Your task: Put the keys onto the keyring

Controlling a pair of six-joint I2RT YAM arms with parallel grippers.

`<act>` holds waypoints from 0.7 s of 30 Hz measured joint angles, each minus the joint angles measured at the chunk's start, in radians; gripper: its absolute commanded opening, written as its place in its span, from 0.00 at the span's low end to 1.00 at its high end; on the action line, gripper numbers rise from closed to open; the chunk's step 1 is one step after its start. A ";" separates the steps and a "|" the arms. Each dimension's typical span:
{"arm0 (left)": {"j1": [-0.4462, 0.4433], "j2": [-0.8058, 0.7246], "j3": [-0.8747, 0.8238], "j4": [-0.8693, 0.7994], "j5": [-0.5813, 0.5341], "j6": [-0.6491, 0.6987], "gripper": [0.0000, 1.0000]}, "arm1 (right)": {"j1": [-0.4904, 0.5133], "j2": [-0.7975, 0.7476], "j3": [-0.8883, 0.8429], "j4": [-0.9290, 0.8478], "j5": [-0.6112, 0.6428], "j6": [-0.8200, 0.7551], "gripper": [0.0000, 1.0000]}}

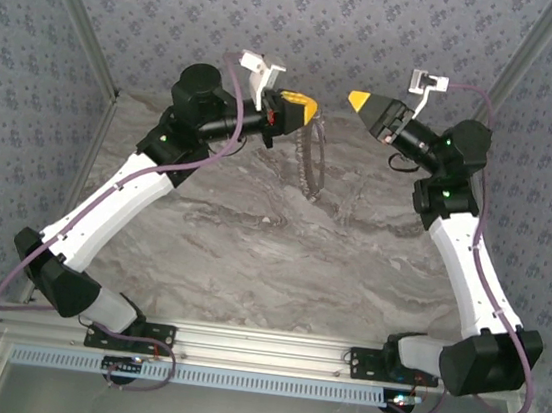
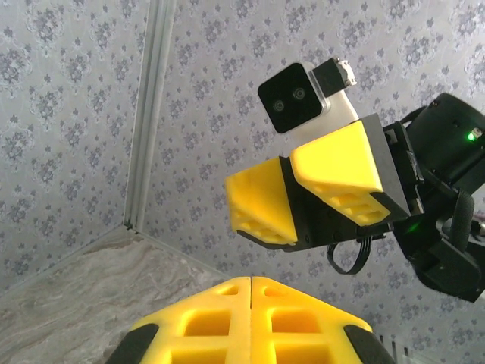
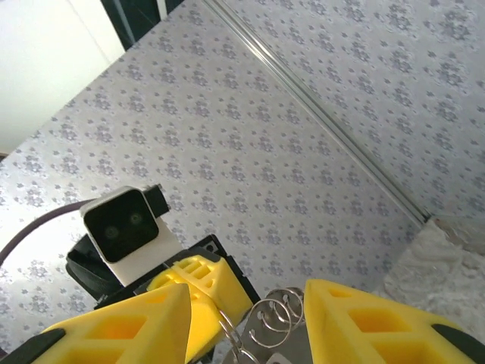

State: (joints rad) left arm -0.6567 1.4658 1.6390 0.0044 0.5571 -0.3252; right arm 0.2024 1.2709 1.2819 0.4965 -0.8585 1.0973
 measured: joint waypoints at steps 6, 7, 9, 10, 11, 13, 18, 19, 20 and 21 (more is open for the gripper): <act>0.010 0.000 0.000 0.034 0.003 -0.036 0.00 | 0.046 0.031 0.005 0.040 0.001 0.026 0.46; 0.010 0.000 0.000 0.037 0.003 -0.040 0.00 | 0.053 0.034 0.005 0.044 0.001 0.026 0.46; 0.010 0.000 0.000 0.043 0.003 -0.045 0.00 | 0.066 0.041 0.005 0.052 0.000 0.026 0.46; 0.010 0.000 0.000 0.046 0.003 -0.047 0.00 | 0.073 0.045 0.005 0.055 -0.001 0.026 0.46; 0.010 0.000 0.000 0.048 0.003 -0.051 0.00 | 0.079 0.049 0.005 0.059 -0.003 0.026 0.46; 0.010 0.000 0.000 0.050 0.003 -0.055 0.00 | 0.090 0.057 0.005 0.062 -0.003 0.026 0.45; 0.010 0.000 0.000 0.052 0.004 -0.062 0.00 | 0.107 0.075 0.005 0.063 -0.006 0.034 0.40; 0.010 0.000 0.000 0.052 0.003 -0.062 0.00 | 0.110 0.078 0.005 0.065 -0.007 0.037 0.38; 0.010 0.000 0.000 0.052 0.003 -0.062 0.00 | 0.111 0.079 0.006 0.069 -0.008 0.040 0.37; 0.010 0.000 0.000 0.052 0.003 -0.062 0.00 | 0.111 0.080 0.006 0.072 -0.010 0.040 0.35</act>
State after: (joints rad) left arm -0.6468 1.4658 1.6390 0.0566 0.5606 -0.3874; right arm 0.3138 1.3506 1.2877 0.5686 -0.8688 1.1378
